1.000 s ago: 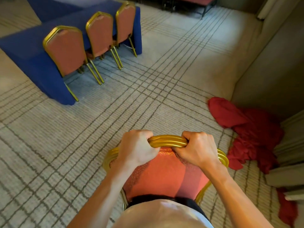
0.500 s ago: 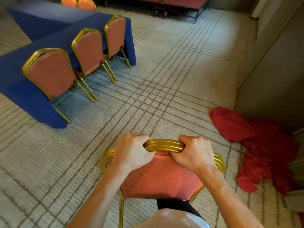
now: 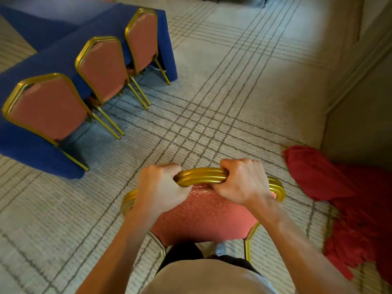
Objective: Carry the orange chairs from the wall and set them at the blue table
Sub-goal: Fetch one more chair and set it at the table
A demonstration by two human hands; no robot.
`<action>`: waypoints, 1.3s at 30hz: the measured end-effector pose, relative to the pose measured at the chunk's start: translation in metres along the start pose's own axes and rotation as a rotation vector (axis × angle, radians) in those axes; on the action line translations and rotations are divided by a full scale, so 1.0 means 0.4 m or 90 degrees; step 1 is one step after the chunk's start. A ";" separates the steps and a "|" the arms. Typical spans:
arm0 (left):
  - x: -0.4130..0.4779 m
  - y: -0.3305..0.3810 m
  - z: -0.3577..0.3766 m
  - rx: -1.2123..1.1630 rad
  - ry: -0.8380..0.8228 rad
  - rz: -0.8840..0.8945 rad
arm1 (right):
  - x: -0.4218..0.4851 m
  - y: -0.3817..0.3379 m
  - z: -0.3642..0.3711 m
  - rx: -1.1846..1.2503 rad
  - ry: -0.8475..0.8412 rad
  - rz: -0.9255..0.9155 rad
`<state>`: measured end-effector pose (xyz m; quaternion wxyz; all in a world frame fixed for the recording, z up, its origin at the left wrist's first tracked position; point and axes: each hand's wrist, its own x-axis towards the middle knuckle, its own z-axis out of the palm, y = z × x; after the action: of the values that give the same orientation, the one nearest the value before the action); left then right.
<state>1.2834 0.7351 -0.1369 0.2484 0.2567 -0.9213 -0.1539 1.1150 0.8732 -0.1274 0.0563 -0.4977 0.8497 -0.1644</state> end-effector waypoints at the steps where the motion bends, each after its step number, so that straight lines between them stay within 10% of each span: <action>1: 0.036 -0.009 0.008 -0.006 0.000 -0.003 | 0.037 0.012 0.000 0.003 -0.002 -0.004; 39: 1.675 -0.550 0.529 0.002 -0.081 -0.010 | 1.723 0.505 -0.060 0.001 -0.037 0.043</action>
<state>0.7580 0.2194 -0.1490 0.1877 0.2539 -0.9334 -0.1705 0.5982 0.3740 -0.1258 0.0870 -0.4732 0.8640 -0.1484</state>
